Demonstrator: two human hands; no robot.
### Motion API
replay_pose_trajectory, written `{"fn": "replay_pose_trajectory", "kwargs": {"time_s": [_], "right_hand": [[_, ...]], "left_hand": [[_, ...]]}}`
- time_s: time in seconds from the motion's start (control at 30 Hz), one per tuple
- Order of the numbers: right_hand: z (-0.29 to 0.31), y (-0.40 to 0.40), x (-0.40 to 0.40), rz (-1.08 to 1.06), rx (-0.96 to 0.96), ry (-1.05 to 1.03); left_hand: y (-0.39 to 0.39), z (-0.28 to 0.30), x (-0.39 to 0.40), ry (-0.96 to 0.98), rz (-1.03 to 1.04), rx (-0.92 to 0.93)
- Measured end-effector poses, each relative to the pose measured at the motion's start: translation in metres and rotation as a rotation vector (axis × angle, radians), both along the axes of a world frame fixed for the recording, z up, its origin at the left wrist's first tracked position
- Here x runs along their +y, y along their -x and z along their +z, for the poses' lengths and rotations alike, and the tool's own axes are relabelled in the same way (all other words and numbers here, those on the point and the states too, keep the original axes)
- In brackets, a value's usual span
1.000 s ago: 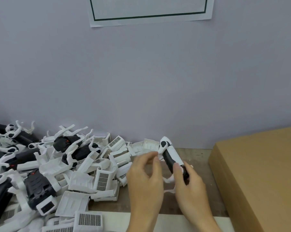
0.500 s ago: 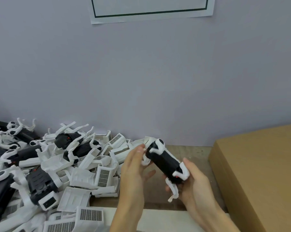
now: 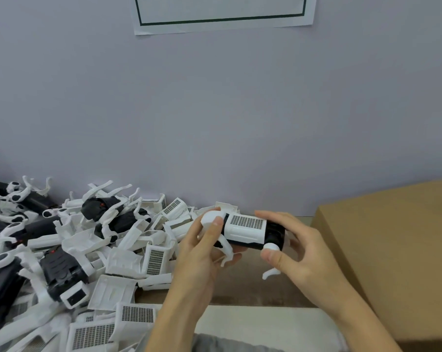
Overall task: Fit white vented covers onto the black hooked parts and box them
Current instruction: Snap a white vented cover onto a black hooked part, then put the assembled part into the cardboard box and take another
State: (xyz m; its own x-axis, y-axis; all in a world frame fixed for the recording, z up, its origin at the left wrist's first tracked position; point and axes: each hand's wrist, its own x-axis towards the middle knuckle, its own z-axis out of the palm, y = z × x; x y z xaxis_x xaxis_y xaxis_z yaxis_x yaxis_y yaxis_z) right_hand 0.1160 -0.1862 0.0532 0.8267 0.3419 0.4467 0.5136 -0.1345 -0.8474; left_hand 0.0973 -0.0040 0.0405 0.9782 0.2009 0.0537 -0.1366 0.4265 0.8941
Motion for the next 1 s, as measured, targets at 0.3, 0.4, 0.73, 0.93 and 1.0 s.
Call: {"fn": "replay_pose_trajectory", "kwargs": {"time_s": [0.3, 0.4, 0.73, 0.93, 1.0], "right_hand": [[-0.018, 0.006, 0.025, -0.296, -0.216, 0.515], [-0.021, 0.006, 0.025, -0.375, -0.176, 0.482], [0.03, 0.004, -0.006, -0.265, 0.4, -0.518], [0.148, -0.025, -0.102, -0.525, 0.139, -1.044], [0.163, -0.032, -0.134, -0.644, 0.087, -1.127]], "left_hand": [[0.007, 0.011, 0.005, -0.008, 0.147, 0.031], [0.01, 0.018, 0.009, -0.16, 0.129, 0.045], [0.006, 0.008, 0.008, -0.231, 0.285, 0.114], [0.002, 0.003, 0.0, -0.272, 0.263, 0.102], [0.001, 0.002, 0.0, -0.268, 0.269, 0.111]]}}
